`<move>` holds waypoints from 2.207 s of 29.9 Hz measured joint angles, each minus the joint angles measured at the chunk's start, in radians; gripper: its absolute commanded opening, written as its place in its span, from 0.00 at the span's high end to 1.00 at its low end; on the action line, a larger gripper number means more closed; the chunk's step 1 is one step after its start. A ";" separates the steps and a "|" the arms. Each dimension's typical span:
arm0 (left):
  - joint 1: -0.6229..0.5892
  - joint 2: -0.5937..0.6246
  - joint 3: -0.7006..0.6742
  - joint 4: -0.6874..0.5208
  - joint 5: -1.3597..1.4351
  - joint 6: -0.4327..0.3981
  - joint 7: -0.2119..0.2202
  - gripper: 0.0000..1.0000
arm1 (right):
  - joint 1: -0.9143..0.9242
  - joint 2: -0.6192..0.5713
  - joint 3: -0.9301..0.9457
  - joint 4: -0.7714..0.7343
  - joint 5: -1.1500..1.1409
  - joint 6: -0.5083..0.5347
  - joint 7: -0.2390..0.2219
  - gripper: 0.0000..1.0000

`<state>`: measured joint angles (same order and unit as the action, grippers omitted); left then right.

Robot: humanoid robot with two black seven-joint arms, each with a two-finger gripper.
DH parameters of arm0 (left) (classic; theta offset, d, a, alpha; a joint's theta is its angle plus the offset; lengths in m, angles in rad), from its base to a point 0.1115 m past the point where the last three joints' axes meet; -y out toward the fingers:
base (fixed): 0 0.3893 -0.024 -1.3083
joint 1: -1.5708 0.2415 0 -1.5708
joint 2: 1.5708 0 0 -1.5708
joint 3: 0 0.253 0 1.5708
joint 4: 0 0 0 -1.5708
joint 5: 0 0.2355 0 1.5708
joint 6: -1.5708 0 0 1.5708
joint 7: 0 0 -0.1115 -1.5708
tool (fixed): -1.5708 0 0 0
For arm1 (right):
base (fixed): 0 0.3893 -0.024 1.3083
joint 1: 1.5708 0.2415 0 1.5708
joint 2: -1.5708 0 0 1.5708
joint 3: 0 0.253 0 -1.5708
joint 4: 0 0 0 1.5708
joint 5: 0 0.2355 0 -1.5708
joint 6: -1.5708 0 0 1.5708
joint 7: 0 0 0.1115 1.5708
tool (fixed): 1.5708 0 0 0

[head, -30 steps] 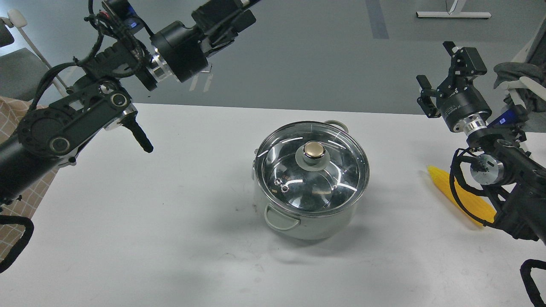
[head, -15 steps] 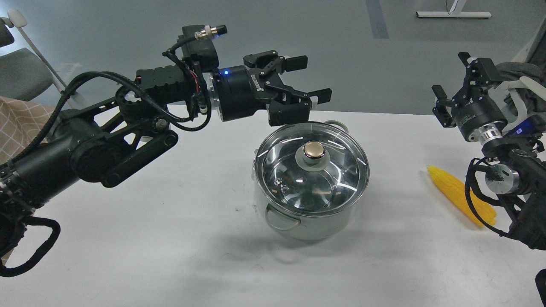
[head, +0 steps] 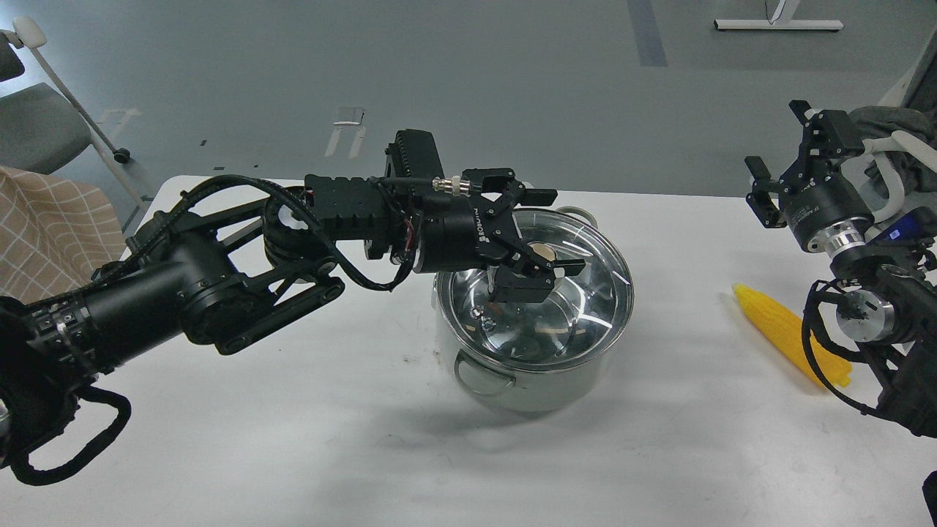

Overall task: Open pot and put corn in
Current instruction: 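Reach the left gripper over the pot and grasp the lid knob, then lift the glass lid off the pot with the left gripper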

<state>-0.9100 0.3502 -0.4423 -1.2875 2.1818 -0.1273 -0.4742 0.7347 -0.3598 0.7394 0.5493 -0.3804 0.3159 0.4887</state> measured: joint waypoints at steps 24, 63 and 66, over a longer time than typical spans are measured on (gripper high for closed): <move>0.055 -0.042 0.008 0.082 0.000 0.000 0.002 0.21 | -0.006 -0.002 0.000 0.011 0.000 0.000 0.000 0.00; -0.059 0.266 -0.027 -0.026 0.000 0.016 -0.003 0.75 | -0.028 -0.003 0.000 0.047 -0.002 -0.011 0.000 0.00; -0.042 0.399 -0.025 -0.056 0.000 0.059 -0.013 0.75 | -0.028 -0.003 0.000 0.047 -0.002 -0.011 0.000 0.00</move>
<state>-0.9524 0.7493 -0.4678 -1.3439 2.1816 -0.0683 -0.4868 0.7070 -0.3629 0.7393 0.5966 -0.3820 0.3050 0.4887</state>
